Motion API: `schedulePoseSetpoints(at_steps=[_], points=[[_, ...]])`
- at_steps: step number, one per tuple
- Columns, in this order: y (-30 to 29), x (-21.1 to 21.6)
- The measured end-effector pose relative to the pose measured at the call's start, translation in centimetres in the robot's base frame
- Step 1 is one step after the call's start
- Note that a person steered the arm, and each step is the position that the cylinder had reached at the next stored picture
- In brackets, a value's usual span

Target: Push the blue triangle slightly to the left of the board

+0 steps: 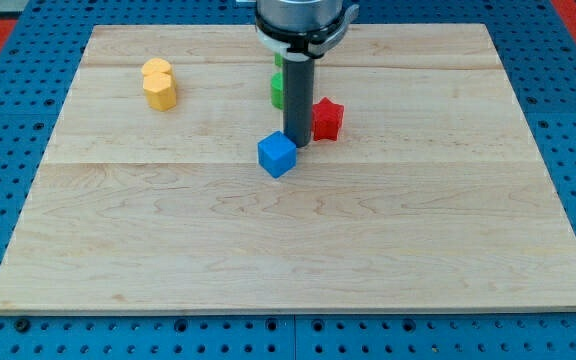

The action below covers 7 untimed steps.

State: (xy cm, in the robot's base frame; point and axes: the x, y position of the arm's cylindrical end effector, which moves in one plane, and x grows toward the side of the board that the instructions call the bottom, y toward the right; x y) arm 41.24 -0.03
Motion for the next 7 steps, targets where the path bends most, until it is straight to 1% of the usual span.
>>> schedulePoseSetpoints(at_steps=[1,2,3,4,5,6,7], points=[[-3.4,1.8],[-2.0,3.1],[9.1,4.8],[17.4,-1.4],[19.9,-12.2],[17.9,-21.7],[17.2,-22.1]])
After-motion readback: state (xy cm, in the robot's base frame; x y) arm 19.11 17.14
